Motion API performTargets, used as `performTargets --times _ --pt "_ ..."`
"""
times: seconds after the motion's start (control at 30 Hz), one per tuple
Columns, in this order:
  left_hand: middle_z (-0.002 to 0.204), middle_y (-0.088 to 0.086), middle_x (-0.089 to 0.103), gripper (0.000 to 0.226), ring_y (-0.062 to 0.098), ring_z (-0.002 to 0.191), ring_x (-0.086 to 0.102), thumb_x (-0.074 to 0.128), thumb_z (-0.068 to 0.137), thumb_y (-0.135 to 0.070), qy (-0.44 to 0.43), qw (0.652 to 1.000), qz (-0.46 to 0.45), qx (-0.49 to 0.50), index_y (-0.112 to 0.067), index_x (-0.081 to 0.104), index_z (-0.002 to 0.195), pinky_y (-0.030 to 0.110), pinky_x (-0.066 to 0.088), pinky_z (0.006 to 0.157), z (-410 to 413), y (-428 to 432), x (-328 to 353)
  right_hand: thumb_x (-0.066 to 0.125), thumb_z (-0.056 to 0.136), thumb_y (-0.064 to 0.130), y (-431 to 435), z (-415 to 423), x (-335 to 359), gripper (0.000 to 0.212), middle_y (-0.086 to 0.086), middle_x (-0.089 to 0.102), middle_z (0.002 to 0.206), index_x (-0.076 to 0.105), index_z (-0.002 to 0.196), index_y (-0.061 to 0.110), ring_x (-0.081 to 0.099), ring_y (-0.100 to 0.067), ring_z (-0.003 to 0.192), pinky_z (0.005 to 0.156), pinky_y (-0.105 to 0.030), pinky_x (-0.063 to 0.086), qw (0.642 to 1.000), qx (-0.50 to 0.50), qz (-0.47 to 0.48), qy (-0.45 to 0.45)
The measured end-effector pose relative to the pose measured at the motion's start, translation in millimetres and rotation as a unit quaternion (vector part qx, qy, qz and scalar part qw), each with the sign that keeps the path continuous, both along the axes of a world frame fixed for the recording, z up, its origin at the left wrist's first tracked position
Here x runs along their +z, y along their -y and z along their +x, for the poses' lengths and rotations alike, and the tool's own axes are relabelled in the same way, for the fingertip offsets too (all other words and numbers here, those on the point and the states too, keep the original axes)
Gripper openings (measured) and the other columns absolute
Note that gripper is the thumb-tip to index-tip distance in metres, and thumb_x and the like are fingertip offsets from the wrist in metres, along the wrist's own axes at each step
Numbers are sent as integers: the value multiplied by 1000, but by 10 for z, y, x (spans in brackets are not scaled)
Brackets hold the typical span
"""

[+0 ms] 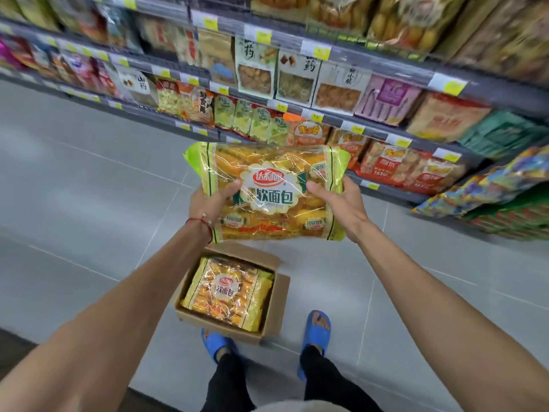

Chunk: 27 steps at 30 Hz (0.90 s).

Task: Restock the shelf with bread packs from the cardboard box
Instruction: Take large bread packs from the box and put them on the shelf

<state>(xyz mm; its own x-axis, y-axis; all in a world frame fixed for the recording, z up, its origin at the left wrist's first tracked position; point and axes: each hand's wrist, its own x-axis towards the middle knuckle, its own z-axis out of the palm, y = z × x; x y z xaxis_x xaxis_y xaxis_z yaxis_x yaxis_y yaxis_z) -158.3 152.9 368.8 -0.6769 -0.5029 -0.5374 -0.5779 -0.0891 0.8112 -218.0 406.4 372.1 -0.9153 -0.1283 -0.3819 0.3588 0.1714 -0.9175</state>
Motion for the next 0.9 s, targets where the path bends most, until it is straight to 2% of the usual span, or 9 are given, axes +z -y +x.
performTargets --times 0.1,0.27,0.37,0.47,0.57,0.63,0.73,0.8,0.9 --pt "118 2 70 79 23 106 66 86 62 -54 -28 1000 -9 4 -18 62 128 42 52 95 -226 -411 308 84 78 50 -417 -245 327 113 -7 25 169 18 163 12 25 -26 155 123 -43 23 999 -2 20 -26" --pt "114 3 73 71 23 100 71 86 66 -48 -62 998 -2 -33 -19 62 126 43 58 85 -660 -840 781 82 60 75 -887 -631 757 126 -3 34 166 29 161 22 31 -25 152 123 -53 27 998 -7 19 -51" --pt "117 5 71 76 24 100 70 89 63 -34 -76 996 8 -44 -16 55 129 43 58 84 -1020 -933 971 82 70 68 -1033 -901 972 120 -1 28 168 22 163 23 26 -25 154 124 -52 25 998 -22 -1 -66" --pt "130 5 63 90 27 115 61 89 64 -27 -86 995 -8 -51 -15 44 140 49 49 100 -1372 -993 1147 79 81 58 -1103 -1227 1137 114 -1 16 171 11 164 19 17 -23 157 124 -48 20 998 -29 0 -64" --pt "148 9 48 113 30 132 49 92 61 -34 -97 994 -23 -47 -12 29 152 50 41 110 -1767 -988 1295 78 75 66 -1060 -1580 1259 118 1 22 170 16 164 22 21 -23 156 125 -48 22 996 -36 -3 -78" --pt "147 8 51 129 29 129 53 94 42 -50 -113 992 -30 -51 -16 33 150 51 45 106 -2064 -944 1407 78 71 71 -1011 -1833 1391 117 7 33 165 24 162 24 29 -19 152 124 -45 24 994 -31 -12 -109" --pt "140 7 57 119 26 124 57 91 46 -47 -136 987 -60 -68 -16 37 148 50 47 104 -2558 -830 1563 78 85 52 -961 -2267 1586 108 6 29 163 14 164 15 26 -14 151 121 -35 20 993 -10 -26 -114" --pt "137 6 59 112 27 122 58 90 50 -46 -155 983 -58 -79 -15 40 145 52 46 104 -2905 -749 1688 86 71 60 -879 -2578 1701 131 -1 18 171 6 165 16 21 -20 156 126 -42 17 990 7 -16 -143" --pt "131 4 64 112 26 118 61 91 43 -52 -187 977 -69 -77 -16 46 140 52 47 103 -3404 -624 1905 95 41 68 -758 -3005 1909 150 -4 35 164 18 161 22 35 -22 150 125 -50 25 980 39 24 -194"
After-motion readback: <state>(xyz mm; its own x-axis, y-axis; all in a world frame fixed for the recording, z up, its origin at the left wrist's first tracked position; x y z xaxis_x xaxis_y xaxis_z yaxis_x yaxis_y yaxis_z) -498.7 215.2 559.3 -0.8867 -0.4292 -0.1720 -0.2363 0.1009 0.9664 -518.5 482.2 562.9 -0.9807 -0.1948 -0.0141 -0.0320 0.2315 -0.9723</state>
